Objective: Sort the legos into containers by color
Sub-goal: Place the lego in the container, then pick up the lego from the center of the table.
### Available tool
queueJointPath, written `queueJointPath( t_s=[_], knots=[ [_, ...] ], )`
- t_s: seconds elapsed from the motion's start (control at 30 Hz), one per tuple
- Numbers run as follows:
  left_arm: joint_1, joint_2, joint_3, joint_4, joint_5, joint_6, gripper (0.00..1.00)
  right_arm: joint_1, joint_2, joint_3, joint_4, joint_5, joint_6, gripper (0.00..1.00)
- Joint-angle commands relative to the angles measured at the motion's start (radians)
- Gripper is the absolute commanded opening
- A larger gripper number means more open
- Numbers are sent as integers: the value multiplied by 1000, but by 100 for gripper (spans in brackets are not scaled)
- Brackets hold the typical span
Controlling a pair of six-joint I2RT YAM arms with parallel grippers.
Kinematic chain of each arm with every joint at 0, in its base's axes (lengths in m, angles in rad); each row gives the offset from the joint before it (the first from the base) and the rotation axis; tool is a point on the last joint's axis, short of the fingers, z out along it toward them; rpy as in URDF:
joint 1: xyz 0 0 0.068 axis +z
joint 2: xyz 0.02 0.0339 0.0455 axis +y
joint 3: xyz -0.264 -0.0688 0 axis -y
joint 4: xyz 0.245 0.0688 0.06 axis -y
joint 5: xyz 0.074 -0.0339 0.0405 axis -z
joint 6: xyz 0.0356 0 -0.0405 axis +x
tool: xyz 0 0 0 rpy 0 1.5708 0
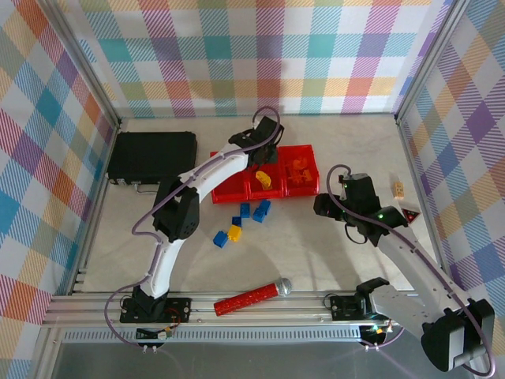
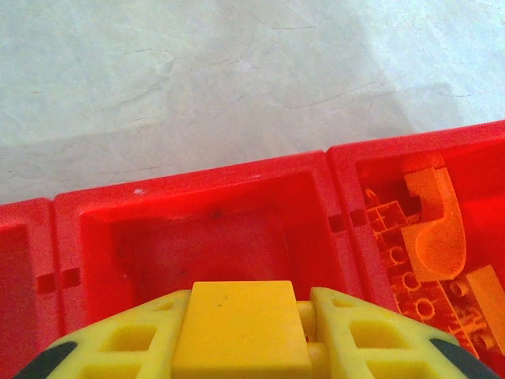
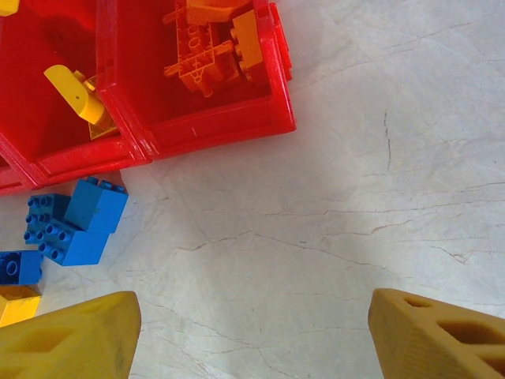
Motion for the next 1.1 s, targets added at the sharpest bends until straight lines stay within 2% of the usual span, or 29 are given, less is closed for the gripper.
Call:
queueJointPath(
  t_s=[0.0, 0.23, 0.37, 0.57, 0.73, 0.9, 1.07],
  knots=[
    [3, 47, 59, -4, 12, 2, 24, 1, -20, 0, -20, 10, -10, 76],
    [16, 89, 99, 1, 28, -1, 31, 0, -40, -7, -28, 8, -5, 76],
    [16, 90, 98, 8, 39, 2, 49, 1, -42, -11, -26, 2, 6, 76],
    [16, 54, 93, 16, 60, 16, 61, 0, -41, 2, -34, -11, 14, 76],
    [15, -31, 63, 30, 72, 68, 75, 0, -50, 11, -47, -20, 22, 76],
    [15, -203, -77, 51, 62, 147, 87, 0, -64, 5, -59, -30, 36, 76],
    [13, -443, -382, 124, 67, 171, 92, 1, -65, -3, -54, -36, 40, 76]
  ],
)
